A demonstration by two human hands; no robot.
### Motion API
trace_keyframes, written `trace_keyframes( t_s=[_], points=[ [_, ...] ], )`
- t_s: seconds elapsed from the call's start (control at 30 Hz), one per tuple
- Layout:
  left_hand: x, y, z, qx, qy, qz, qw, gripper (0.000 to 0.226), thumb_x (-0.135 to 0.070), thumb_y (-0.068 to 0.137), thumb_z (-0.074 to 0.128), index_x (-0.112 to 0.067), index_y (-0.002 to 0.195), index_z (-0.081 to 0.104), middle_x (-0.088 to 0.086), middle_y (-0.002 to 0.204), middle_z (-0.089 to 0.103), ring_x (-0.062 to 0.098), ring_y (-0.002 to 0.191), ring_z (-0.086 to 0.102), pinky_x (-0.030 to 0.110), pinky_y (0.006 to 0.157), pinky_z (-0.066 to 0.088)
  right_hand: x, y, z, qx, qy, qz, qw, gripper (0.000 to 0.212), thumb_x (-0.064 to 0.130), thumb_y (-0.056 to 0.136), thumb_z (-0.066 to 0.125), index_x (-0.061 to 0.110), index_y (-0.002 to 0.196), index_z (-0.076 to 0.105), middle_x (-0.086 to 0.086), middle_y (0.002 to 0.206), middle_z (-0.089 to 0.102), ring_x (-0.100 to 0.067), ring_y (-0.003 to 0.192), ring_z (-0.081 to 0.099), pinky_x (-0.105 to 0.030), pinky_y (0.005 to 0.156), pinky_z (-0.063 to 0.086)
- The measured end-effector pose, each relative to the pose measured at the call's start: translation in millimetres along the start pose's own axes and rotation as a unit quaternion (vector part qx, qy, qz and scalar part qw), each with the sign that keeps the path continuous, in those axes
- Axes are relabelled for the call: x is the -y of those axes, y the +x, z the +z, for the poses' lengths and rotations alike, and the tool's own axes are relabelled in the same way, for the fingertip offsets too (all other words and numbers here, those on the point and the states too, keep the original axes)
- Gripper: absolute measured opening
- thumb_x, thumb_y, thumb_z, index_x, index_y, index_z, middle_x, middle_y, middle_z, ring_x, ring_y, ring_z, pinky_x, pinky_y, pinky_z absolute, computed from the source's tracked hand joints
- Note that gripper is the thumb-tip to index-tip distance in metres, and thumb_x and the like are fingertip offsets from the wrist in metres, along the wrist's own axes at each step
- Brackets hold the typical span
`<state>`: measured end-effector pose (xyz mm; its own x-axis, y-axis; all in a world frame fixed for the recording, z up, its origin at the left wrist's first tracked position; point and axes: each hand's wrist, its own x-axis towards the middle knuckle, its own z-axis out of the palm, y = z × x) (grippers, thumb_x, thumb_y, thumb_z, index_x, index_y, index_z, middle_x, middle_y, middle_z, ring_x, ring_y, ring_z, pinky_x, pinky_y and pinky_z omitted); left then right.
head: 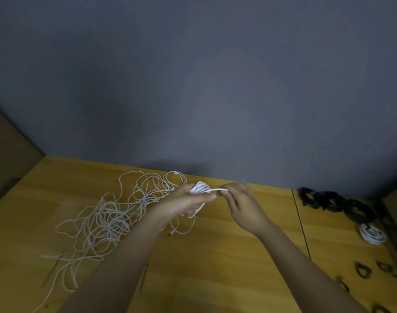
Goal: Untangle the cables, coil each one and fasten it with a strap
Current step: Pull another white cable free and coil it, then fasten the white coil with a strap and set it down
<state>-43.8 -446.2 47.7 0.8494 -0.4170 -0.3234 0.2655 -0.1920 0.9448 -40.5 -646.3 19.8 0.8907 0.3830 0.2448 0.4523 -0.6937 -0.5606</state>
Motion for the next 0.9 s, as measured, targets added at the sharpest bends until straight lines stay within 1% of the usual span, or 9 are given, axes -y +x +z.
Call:
trace_keyframes(
  t_s=[0.1, 0.23, 0.33, 0.4, 0.47, 0.53, 0.6, 0.73, 0.9],
  points=[
    [-6.7, -1.5, 7.9, 0.022, 0.019, -0.003, 1.000, 0.026, -0.035, 0.089, 0.066, -0.019, 0.077, 0.050, -0.007, 0.052, 0.026, 0.010, 0.044, 0.020, 0.025, 0.045, 0.017, 15.4, -4.9, -10.9, -0.033, 0.161, 0.051, 0.985, 0.023, 0.018, 0.102, 0.041, 0.012, 0.097, 0.062, 0.012, 0.079, 0.058, -0.001, 0.075, 0.054, -0.022, 0.073, 0.042],
    [-16.7, -5.0, 22.5, 0.088, -0.001, 0.014, 0.996, 0.046, -0.045, 0.090, 0.054, -0.025, 0.054, 0.034, -0.004, 0.048, 0.021, 0.012, 0.042, 0.015, 0.029, 0.048, 0.013, 29.0, -16.1, -21.4, 0.004, 0.296, 0.125, 0.947, 0.023, 0.029, 0.099, 0.046, 0.027, 0.114, 0.063, 0.005, 0.107, 0.061, 0.001, 0.091, 0.055, -0.011, 0.079, 0.040],
    [-22.9, -2.5, 35.3, 0.127, -0.067, 0.015, 0.990, 0.041, -0.048, 0.085, 0.049, -0.021, 0.060, 0.030, -0.007, 0.042, 0.021, 0.008, 0.036, 0.013, 0.023, 0.042, 0.015, 38.6, -28.2, -22.5, 0.011, 0.325, 0.176, 0.929, 0.031, 0.048, 0.098, 0.037, 0.050, 0.082, 0.063, 0.016, 0.088, 0.054, 0.011, 0.076, 0.050, -0.013, 0.075, 0.038],
    [-24.9, 2.7, 45.8, 0.133, -0.102, 0.012, 0.986, 0.041, -0.049, 0.084, 0.048, -0.020, 0.060, 0.031, -0.008, 0.041, 0.021, 0.006, 0.034, 0.013, 0.022, 0.041, 0.014, 41.1, -40.2, -20.1, -0.033, 0.342, 0.184, 0.921, 0.041, 0.042, 0.100, 0.029, 0.043, 0.076, 0.062, 0.020, 0.078, 0.059, 0.011, 0.072, 0.054, -0.011, 0.071, 0.041],
    [-24.6, 10.2, 59.6, 0.128, -0.099, 0.019, 0.987, 0.043, -0.050, 0.085, 0.048, -0.020, 0.058, 0.033, -0.007, 0.041, 0.021, 0.007, 0.034, 0.014, 0.020, 0.039, 0.018, 38.1, -53.0, -18.9, -0.083, 0.351, 0.197, 0.912, 0.040, 0.040, 0.102, 0.028, 0.030, 0.096, 0.066, 0.013, 0.092, 0.068, 0.001, 0.089, 0.062, -0.015, 0.079, 0.046],
    [-23.0, 17.4, 79.4, 0.114, -0.070, 0.034, 0.990, 0.045, -0.048, 0.092, 0.047, -0.020, 0.060, 0.036, -0.007, 0.044, 0.023, 0.008, 0.036, 0.018, 0.020, 0.041, 0.023, 29.5, -66.7, -18.8, -0.137, 0.338, 0.222, 0.904, 0.045, 0.041, 0.101, 0.030, 0.012, 0.105, 0.064, -0.005, 0.101, 0.069, -0.018, 0.098, 0.064, -0.030, 0.087, 0.050],
    [-20.8, 24.6, 103.4, 0.085, -0.009, 0.068, 0.994, 0.043, -0.046, 0.096, 0.046, -0.019, 0.063, 0.038, -0.008, 0.047, 0.028, 0.010, 0.040, 0.027, 0.024, 0.048, 0.028, 20.2, -80.7, -21.8, -0.192, 0.313, 0.255, 0.894, 0.048, 0.042, 0.100, 0.031, 0.005, 0.097, 0.062, -0.013, 0.092, 0.067, -0.027, 0.088, 0.063, -0.039, 0.081, 0.049],
    [-17.3, 40.2, 145.7, 0.006, 0.161, 0.139, 0.977, 0.044, -0.047, 0.095, 0.049, -0.012, 0.068, 0.048, -0.004, 0.057, 0.048, 0.015, 0.056, 0.046, 0.034, 0.064, 0.040, -0.2, -109.7, -34.6, -0.258, 0.278, 0.301, 0.875, 0.044, 0.048, 0.097, 0.033, 0.014, 0.077, 0.052, 0.005, 0.067, 0.051, -0.005, 0.058, 0.047, -0.020, 0.059, 0.039],
    [-10.4, 55.3, 196.7, -0.007, 0.325, 0.162, 0.932, 0.043, -0.062, 0.092, 0.032, -0.026, 0.069, 0.041, -0.007, 0.064, 0.051, 0.018, 0.066, 0.051, 0.035, 0.060, 0.038, -35.2, -142.5, -52.0, -0.287, 0.296, 0.330, 0.849, 0.036, 0.041, 0.101, 0.033, 0.013, 0.096, 0.055, 0.002, 0.066, 0.051, -0.004, 0.054, 0.051, -0.018, 0.054, 0.043]
  ],
)
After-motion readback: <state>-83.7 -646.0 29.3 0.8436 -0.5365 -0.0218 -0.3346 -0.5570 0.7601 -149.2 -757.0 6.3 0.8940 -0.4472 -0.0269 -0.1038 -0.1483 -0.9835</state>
